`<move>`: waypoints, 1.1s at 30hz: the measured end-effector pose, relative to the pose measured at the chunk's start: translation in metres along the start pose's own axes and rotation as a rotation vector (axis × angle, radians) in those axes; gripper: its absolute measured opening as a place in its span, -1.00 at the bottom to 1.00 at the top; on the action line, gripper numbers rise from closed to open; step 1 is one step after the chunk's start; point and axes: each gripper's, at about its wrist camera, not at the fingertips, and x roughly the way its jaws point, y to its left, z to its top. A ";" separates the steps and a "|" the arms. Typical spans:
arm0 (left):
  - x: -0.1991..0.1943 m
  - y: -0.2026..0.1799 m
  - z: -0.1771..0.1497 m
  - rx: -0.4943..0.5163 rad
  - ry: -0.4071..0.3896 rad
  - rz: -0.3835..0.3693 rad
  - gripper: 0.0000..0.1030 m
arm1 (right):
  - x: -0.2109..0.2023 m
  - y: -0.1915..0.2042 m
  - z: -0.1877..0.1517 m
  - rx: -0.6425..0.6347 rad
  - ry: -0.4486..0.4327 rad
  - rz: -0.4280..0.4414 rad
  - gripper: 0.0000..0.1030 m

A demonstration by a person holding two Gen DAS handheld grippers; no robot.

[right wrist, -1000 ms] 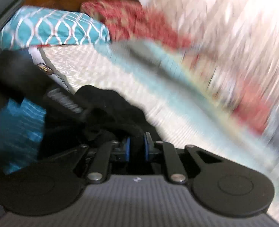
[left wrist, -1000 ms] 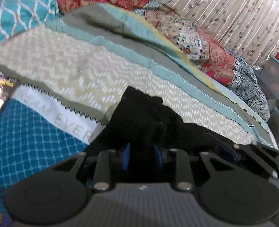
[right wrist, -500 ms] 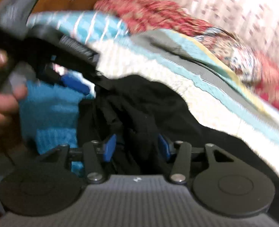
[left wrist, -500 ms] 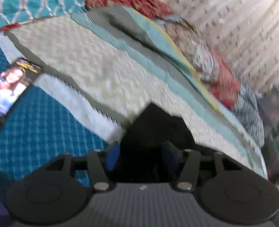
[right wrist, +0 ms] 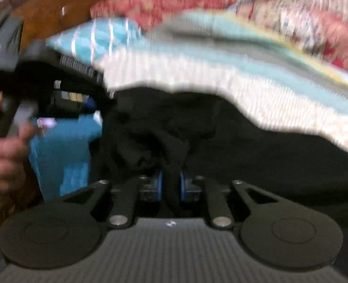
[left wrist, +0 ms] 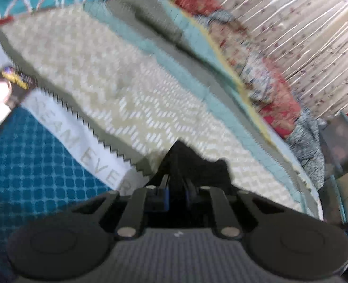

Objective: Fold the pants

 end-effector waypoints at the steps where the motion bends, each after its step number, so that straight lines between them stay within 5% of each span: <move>1: -0.011 0.001 0.000 -0.008 -0.019 -0.028 -0.80 | -0.011 0.001 0.003 -0.017 -0.044 0.000 -0.68; 3: -0.031 0.007 -0.001 -0.023 -0.060 -0.091 -0.80 | -0.035 0.010 0.007 -0.107 -0.112 -0.018 -0.68; 5: -0.037 0.016 -0.010 -0.008 -0.066 -0.066 -0.79 | -0.048 0.015 0.000 -0.194 -0.108 -0.015 -0.67; 8: -0.012 0.034 -0.033 -0.020 0.059 0.033 -0.78 | -0.038 0.010 -0.027 -0.161 0.032 0.043 -0.62; 11: -0.001 0.043 -0.043 -0.038 0.066 0.044 -0.71 | -0.016 0.007 -0.050 -0.102 0.149 0.054 -0.36; 14: -0.015 0.039 -0.028 -0.069 0.043 0.049 -0.52 | -0.032 0.013 -0.043 -0.105 0.098 0.056 0.13; 17: -0.038 0.031 -0.015 -0.065 -0.065 0.054 -0.53 | -0.059 0.003 -0.037 -0.098 0.006 0.057 0.16; 19: -0.044 0.014 -0.009 -0.048 -0.092 -0.006 -0.53 | -0.073 -0.016 -0.035 -0.050 -0.043 0.040 0.16; 26: 0.010 -0.067 -0.033 0.204 0.056 -0.141 -0.52 | -0.090 -0.089 -0.058 0.254 -0.067 -0.110 0.10; 28: 0.037 -0.075 -0.044 0.260 0.091 -0.090 -0.52 | -0.092 -0.113 -0.072 0.346 -0.053 -0.138 0.10; 31: 0.076 -0.063 -0.050 0.270 0.147 0.112 -0.60 | -0.102 -0.152 -0.104 0.468 -0.007 -0.280 0.03; 32: 0.085 -0.055 -0.051 0.249 0.164 0.135 -0.86 | -0.109 -0.166 -0.116 0.502 -0.012 -0.326 -0.31; 33: 0.088 -0.045 -0.051 0.223 0.163 0.132 -0.88 | -0.120 -0.179 -0.126 0.547 -0.032 -0.332 -0.84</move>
